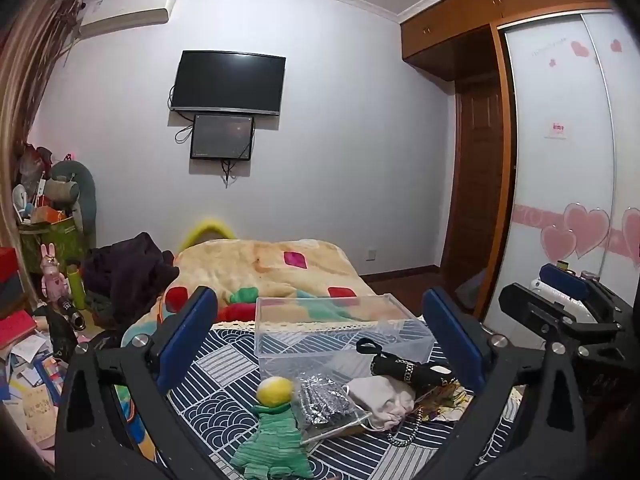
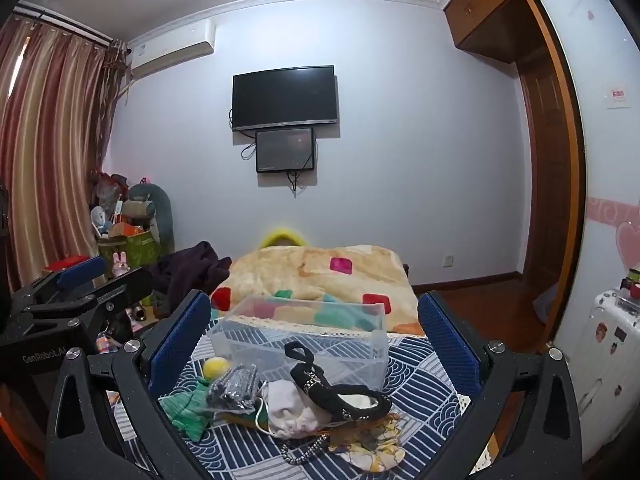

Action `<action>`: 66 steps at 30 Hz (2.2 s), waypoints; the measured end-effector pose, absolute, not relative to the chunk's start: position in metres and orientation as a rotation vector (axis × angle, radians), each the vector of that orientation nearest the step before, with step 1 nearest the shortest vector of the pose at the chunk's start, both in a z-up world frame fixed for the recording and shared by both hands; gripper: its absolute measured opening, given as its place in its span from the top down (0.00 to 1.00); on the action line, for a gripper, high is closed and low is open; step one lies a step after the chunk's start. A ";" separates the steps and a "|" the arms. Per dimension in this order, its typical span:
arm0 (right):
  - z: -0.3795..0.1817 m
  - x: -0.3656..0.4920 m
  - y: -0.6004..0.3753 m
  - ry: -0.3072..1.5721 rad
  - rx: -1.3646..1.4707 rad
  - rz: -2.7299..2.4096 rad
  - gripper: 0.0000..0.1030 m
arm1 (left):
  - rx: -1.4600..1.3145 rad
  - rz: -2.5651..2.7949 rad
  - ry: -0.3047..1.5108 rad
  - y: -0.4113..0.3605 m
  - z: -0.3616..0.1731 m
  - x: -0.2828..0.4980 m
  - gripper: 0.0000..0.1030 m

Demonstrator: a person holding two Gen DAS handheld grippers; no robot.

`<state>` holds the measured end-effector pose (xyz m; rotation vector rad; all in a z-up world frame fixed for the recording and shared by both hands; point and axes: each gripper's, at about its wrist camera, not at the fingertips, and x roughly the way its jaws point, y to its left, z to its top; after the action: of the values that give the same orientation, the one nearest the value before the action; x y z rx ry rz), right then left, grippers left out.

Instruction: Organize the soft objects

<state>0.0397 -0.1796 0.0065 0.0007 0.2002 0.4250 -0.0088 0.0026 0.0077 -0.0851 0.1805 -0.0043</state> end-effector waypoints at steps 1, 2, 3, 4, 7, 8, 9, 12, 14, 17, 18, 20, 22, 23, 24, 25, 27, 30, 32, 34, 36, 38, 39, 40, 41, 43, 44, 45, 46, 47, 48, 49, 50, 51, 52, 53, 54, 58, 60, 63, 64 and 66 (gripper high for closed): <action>0.007 0.037 -0.180 0.195 0.000 0.424 0.00 | -0.088 -0.006 0.182 0.003 0.007 -0.009 0.00; 0.008 0.037 -0.181 0.195 0.002 0.423 0.00 | -0.090 -0.010 0.185 0.003 0.007 -0.009 0.00; 0.008 0.038 -0.181 0.196 0.003 0.421 0.00 | -0.090 -0.010 0.187 0.003 0.007 -0.008 0.00; 0.009 0.038 -0.182 0.197 0.004 0.419 0.00 | -0.089 -0.009 0.186 0.003 0.007 -0.009 0.00; 0.008 0.038 -0.184 0.193 0.013 0.413 0.00 | -0.083 -0.004 0.185 0.002 0.006 -0.009 0.00; 0.008 0.037 -0.184 0.192 0.016 0.413 0.00 | -0.085 -0.006 0.184 0.003 0.006 -0.009 0.00; 0.009 0.038 -0.186 0.193 0.021 0.414 0.00 | -0.084 -0.007 0.184 0.003 0.006 -0.009 0.00; 0.009 0.038 -0.187 0.197 0.027 0.410 0.00 | -0.081 -0.007 0.186 0.003 0.005 -0.009 0.00; 0.008 0.038 -0.187 0.196 0.031 0.405 0.00 | -0.076 -0.006 0.185 0.003 0.004 -0.009 0.00; 0.009 0.038 -0.189 0.194 0.042 0.401 0.00 | -0.075 -0.006 0.186 0.002 0.004 -0.009 0.00; 0.009 0.038 -0.190 0.194 0.044 0.401 0.00 | -0.075 -0.007 0.186 0.002 0.004 -0.009 0.00; 0.009 0.038 -0.191 0.195 0.051 0.401 0.00 | -0.075 -0.005 0.187 0.001 0.003 -0.009 0.00; 0.010 0.039 -0.192 0.198 0.056 0.402 0.00 | -0.078 -0.007 0.190 0.001 0.002 -0.008 0.00; 0.010 0.039 -0.192 0.199 0.058 0.402 0.00 | -0.080 -0.009 0.192 0.001 0.002 -0.008 0.00; 0.010 0.039 -0.193 0.200 0.060 0.401 0.00 | -0.081 -0.011 0.192 0.001 0.002 -0.008 0.00; 0.010 0.039 -0.193 0.202 0.060 0.400 0.00 | -0.081 -0.011 0.192 0.001 0.002 -0.007 0.00; 0.010 0.040 -0.193 0.204 0.060 0.399 0.00 | -0.079 -0.009 0.192 0.000 0.002 -0.007 0.00; 0.011 0.039 -0.193 0.205 0.060 0.398 0.00 | -0.076 -0.008 0.192 0.000 0.002 -0.007 0.00; 0.011 0.040 -0.193 0.205 0.060 0.399 0.00 | -0.077 -0.008 0.191 0.000 0.002 -0.007 0.00; 0.011 0.039 -0.194 0.205 0.060 0.400 0.00 | -0.076 -0.008 0.190 0.000 0.002 -0.007 0.00; 0.011 0.039 -0.193 0.202 0.060 0.399 0.00 | -0.076 -0.008 0.190 0.000 0.002 -0.007 0.00; 0.012 0.039 -0.193 0.204 0.060 0.401 0.00 | -0.075 -0.007 0.190 0.000 0.002 -0.007 0.00; 0.012 0.039 -0.194 0.206 0.061 0.402 0.00 | -0.075 -0.007 0.189 0.000 0.002 -0.007 0.00; 0.011 0.039 -0.193 0.207 0.061 0.402 0.00 | -0.075 -0.008 0.190 0.000 0.002 -0.007 0.00; 0.011 0.039 -0.193 0.206 0.061 0.401 0.00 | -0.076 -0.008 0.190 0.000 0.002 -0.007 0.00; 0.012 0.038 -0.193 0.206 0.060 0.401 0.00 | -0.077 -0.008 0.190 0.000 0.002 -0.007 0.00; 0.012 0.038 -0.193 0.205 0.060 0.401 0.00 | -0.077 -0.010 0.191 0.000 0.001 -0.007 0.00; 0.012 0.038 -0.193 0.205 0.060 0.400 0.00 | -0.079 -0.011 0.193 0.000 0.001 -0.007 0.00; 0.012 0.038 -0.193 0.205 0.060 0.400 0.00 | -0.079 -0.011 0.194 0.000 0.001 -0.007 0.00; 0.012 0.039 -0.193 0.205 0.060 0.401 0.00 | -0.080 -0.009 0.194 0.001 0.001 -0.007 0.00; 0.012 0.038 -0.193 0.205 0.061 0.401 0.00 | -0.080 -0.008 0.194 0.001 0.001 -0.007 0.00; 0.012 0.039 -0.193 0.205 0.061 0.401 0.00 | -0.080 -0.007 0.194 0.001 0.001 -0.007 0.00; 0.012 0.039 -0.193 0.206 0.060 0.402 0.00 | -0.081 -0.007 0.194 0.001 0.001 -0.007 0.00; 0.012 0.038 -0.193 0.206 0.060 0.403 0.00 | -0.081 -0.007 0.194 0.001 0.001 -0.007 0.00; 0.012 0.038 -0.192 0.206 0.059 0.402 0.00 | -0.081 -0.007 0.194 0.001 0.001 -0.007 0.00; 0.012 0.038 -0.192 0.205 0.059 0.401 0.00 | -0.081 -0.007 0.194 0.001 0.001 -0.007 0.00; 0.012 0.038 -0.193 0.205 0.060 0.402 0.00 | -0.082 -0.008 0.195 0.001 0.001 -0.007 0.00; 0.013 0.038 -0.193 0.203 0.064 0.405 0.00 | -0.081 -0.005 0.192 0.001 0.002 -0.007 0.00; 0.013 0.038 -0.192 0.203 0.064 0.406 0.00 | -0.080 -0.005 0.191 0.001 0.002 -0.007 0.00; 0.013 0.038 -0.191 0.202 0.061 0.408 0.00 | -0.081 -0.005 0.192 0.001 0.002 -0.007 0.00; 0.013 0.038 -0.191 0.201 0.060 0.408 0.00 | -0.081 -0.005 0.192 0.001 0.002 -0.007 0.00; 0.012 0.038 -0.191 0.201 0.059 0.409 0.00 | -0.082 -0.005 0.194 0.000 0.002 -0.006 0.00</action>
<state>0.0381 -0.1912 0.0121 0.0587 0.2011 0.4093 -0.0061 0.0001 0.0018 -0.0824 0.1941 -0.0054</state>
